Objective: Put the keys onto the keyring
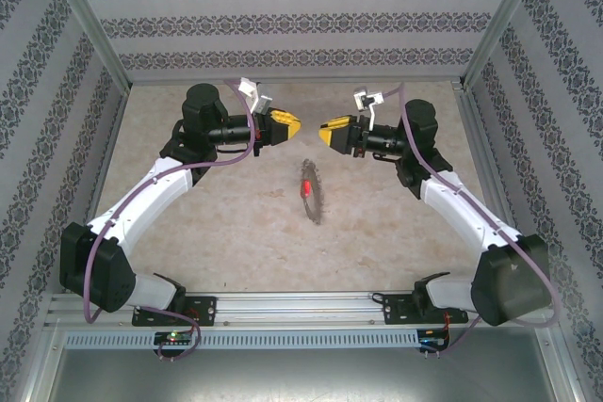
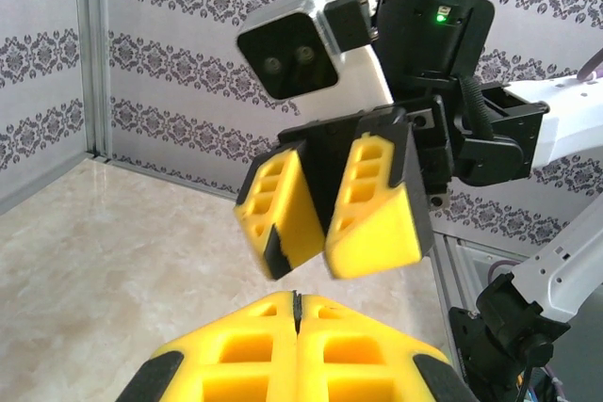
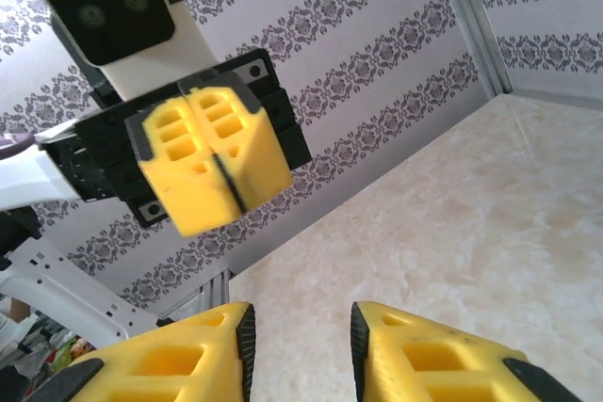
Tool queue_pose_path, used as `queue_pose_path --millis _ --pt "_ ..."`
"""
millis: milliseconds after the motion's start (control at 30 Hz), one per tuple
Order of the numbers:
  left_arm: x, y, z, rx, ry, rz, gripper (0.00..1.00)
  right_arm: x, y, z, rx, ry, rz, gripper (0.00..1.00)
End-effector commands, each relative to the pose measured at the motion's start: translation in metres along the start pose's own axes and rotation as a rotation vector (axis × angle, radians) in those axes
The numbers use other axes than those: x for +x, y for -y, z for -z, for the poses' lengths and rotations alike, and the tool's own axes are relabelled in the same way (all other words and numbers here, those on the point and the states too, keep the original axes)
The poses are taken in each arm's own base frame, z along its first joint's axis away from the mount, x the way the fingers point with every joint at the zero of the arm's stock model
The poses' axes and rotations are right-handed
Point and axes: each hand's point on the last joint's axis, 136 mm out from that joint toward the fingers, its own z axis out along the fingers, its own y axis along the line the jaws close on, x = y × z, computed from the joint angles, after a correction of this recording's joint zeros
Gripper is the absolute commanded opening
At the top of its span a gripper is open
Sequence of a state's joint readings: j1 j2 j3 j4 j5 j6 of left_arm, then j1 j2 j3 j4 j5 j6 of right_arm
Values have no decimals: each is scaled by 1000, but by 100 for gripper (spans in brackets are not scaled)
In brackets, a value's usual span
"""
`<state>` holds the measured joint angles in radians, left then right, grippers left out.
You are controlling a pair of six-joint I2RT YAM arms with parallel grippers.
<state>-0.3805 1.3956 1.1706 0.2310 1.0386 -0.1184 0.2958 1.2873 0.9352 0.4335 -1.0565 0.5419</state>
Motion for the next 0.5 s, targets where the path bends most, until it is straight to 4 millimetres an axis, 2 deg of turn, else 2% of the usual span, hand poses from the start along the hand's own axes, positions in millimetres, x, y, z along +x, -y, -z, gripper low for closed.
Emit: queue_pose_path --millis 0,133,200,333,400,467 --pt "-14 13 3 15 42 -48 0 0 -8 3 -13 -6 52 36" --pt "-12 13 3 14 40 -38 0 11 25 4 83 -9 -9 38" --pt "-9 10 3 -2 39 -28 0 19 45 6 166 -2 -56 43" --pt "-8 0 8 -95 57 -20 0 48 80 9 308 -40 -157 46" --pt "-7 -11 14 -183 81 -18 0 70 94 8 363 -100 -205 46" --pt "-5 -27 23 -303 116 -4 7 97 108 4 425 -181 -250 47"
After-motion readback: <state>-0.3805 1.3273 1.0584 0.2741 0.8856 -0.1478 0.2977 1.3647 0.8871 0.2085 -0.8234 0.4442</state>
